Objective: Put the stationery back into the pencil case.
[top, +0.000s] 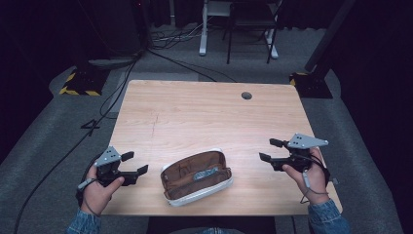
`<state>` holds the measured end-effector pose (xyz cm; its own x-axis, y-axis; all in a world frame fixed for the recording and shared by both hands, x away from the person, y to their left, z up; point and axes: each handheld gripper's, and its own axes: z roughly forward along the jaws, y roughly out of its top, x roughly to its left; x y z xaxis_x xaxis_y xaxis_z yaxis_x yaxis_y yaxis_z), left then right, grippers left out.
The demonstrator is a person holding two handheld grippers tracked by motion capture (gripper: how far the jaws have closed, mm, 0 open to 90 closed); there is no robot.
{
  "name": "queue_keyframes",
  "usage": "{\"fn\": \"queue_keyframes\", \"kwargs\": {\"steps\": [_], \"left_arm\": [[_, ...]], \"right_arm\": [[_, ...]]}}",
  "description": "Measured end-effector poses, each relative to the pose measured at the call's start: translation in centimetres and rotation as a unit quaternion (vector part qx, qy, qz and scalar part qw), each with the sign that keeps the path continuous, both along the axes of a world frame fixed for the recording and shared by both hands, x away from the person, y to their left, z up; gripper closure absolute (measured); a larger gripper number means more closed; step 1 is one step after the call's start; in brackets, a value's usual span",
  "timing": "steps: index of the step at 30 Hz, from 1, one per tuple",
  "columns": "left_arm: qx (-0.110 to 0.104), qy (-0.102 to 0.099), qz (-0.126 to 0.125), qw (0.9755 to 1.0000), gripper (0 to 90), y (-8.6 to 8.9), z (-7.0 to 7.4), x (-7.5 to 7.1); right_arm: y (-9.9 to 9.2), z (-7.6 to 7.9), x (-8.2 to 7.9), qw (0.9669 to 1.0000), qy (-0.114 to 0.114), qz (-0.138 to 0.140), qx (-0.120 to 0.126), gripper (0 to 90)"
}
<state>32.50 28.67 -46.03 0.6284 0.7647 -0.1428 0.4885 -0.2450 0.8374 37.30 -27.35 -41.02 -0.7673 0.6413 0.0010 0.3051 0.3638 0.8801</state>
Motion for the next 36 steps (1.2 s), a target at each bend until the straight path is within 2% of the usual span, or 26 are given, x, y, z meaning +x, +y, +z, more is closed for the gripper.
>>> {"fn": "queue_keyframes", "kwargs": {"steps": [4, 7, 8, 9, 11, 14, 18, 20, 21, 25, 29, 32, 36], "left_arm": [[0.026, 0.004, 0.022, 0.9994, 18.9, 0.4, -0.7, 0.6], [0.032, 0.011, 0.036, 0.9988, 18.8, 0.7, -1.0, 0.8], [0.032, 0.011, 0.036, 0.9988, 18.7, 0.7, -1.0, 0.8], [0.034, 0.012, 0.037, 0.9986, 18.4, 0.7, -1.1, 0.8], [0.042, 0.016, 0.043, 0.9981, 18.4, 0.9, -1.4, 1.1], [0.047, 0.026, 0.048, 0.9974, 19.0, 0.8, -1.9, 1.4], [0.069, 0.037, 0.057, 0.9953, 18.8, 0.7, -2.5, 2.0], [0.079, 0.041, 0.058, 0.9943, 18.8, 0.7, -2.7, 2.2], [0.077, 0.045, 0.059, 0.9943, 18.8, 0.7, -2.8, 2.2], [0.091, 0.049, 0.059, 0.9930, 18.3, 0.7, -3.1, 2.5], [0.099, 0.053, 0.061, 0.9918, 17.9, 0.3, -3.2, 2.8], [0.105, 0.054, 0.058, 0.9913, 17.8, 0.1, -3.4, 3.0], [0.122, 0.061, 0.053, 0.9892, 18.8, -0.1, -3.6, 3.3]], "right_arm": [[-1.9, -0.9, 0.4, 0.9996, 0.010, -0.028, -0.005, 26.1], [-3.3, -1.7, 0.7, 0.9985, 0.020, -0.051, -0.007, 25.4], [-3.3, -1.7, 0.7, 0.9985, 0.020, -0.051, -0.007, 25.4], [-4.2, -2.2, 1.0, 0.9972, 0.027, -0.069, -0.004, 24.1], [-4.9, -2.6, 1.1, 0.9961, 0.033, -0.082, -0.007, 23.0], [-5.5, -3.2, 1.3, 0.9948, 0.044, -0.091, -0.010, 21.0], [-6.3, -3.9, 1.3, 0.9932, 0.054, -0.101, -0.019, 18.7], [-6.6, -4.2, 1.1, 0.9922, 0.057, -0.108, -0.027, 18.3], [-6.8, -4.4, 1.1, 0.9916, 0.058, -0.110, -0.035, 18.1], [-7.7, -5.6, 0.9, 0.9882, 0.074, -0.126, -0.046, 17.7], [-8.4, -6.6, 0.9, 0.9817, 0.096, -0.157, -0.049, 17.7], [-8.8, -7.4, 0.9, 0.9794, 0.101, -0.164, -0.060, 17.7], [-9.2, -8.3, 0.9, 0.9761, 0.109, -0.175, -0.070, 17.6]]}}
